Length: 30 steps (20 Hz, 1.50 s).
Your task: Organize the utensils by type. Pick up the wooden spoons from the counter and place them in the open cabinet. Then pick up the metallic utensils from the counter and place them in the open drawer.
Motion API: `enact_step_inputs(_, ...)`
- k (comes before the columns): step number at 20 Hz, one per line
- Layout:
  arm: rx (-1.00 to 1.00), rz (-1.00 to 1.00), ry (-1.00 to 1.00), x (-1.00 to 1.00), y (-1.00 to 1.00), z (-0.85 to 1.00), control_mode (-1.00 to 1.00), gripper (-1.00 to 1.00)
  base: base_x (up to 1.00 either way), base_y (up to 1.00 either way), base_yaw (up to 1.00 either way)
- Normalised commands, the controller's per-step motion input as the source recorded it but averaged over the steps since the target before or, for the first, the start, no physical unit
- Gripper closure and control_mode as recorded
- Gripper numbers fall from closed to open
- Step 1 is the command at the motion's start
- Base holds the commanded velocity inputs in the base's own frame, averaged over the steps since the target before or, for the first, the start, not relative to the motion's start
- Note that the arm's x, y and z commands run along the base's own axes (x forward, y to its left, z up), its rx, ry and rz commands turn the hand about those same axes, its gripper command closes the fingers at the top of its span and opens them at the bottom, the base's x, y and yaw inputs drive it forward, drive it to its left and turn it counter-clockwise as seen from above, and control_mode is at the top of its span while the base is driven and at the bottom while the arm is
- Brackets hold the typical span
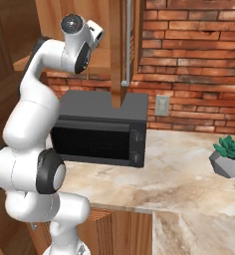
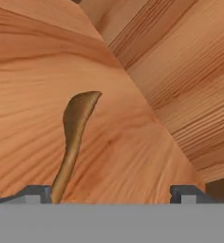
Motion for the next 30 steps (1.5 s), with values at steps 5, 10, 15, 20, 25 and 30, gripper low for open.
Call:
enact_step_inputs(5, 0.23, -0.33, 0.00, 0.97, -0.59, 0.00, -1.00, -1.00, 0.00, 0.00, 0.00)
enact_step_inputs(10, 0.21, -0.30, -0.05, 0.47, -0.35, 0.02, -1.00, -1.00, 0.00, 0.00, 0.00)
enact_step_inputs(15, 0.24, -0.29, -0.16, -0.87, -0.09, 0.02, -1.00, -1.00, 0.00, 0.00, 0.00)
enact_step_inputs(20, 0.26, -0.24, -0.31, -1.00, 0.04, 0.14, -1.00, -1.00, 0.00, 0.00, 0.00)
enact_step_inputs(25, 0.32, -0.19, -0.25, -1.00, 0.12, 0.01, -1.00, -1.00, 0.00, 0.00, 0.00)
enact_step_inputs(30, 0.38, -0.05, -0.02, -0.91, 0.22, 0.25, -1.00, -1.00, 0.00, 0.00, 0.00)
